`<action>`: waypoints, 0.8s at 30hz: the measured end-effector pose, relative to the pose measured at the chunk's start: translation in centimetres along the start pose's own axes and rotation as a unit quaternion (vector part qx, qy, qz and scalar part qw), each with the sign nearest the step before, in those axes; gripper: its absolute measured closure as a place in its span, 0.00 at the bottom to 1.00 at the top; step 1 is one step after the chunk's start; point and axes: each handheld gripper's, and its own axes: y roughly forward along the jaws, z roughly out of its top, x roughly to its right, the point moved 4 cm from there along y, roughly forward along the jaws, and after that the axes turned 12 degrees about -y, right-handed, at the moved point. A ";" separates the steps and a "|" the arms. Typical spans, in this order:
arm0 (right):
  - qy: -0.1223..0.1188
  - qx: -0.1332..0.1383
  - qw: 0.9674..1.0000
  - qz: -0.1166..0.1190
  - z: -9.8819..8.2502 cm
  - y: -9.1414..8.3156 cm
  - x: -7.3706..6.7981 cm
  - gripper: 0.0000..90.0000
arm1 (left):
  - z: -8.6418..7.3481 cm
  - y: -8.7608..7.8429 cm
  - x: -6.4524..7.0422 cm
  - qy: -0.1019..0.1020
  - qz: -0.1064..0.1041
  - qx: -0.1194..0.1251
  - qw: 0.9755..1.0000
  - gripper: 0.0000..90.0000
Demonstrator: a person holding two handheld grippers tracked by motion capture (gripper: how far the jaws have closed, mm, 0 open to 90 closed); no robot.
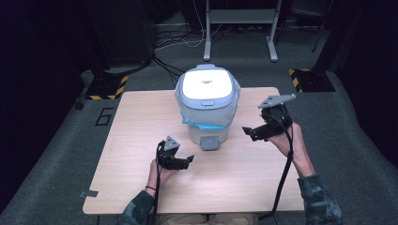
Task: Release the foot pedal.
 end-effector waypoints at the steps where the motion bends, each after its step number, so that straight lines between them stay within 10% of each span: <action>1: 0.002 -0.002 1.000 -0.003 -1.0 0.1 -0.2 0.01 | -0.1 -0.5 -0.4 -0.001 0.004 0.002 1.000 0.20; 24: 0.102 -0.034 0.994 -0.001 -18.3 6.0 -5.4 0.01 | -7.2 -5.9 -9.1 -0.056 0.119 -0.024 0.991 0.17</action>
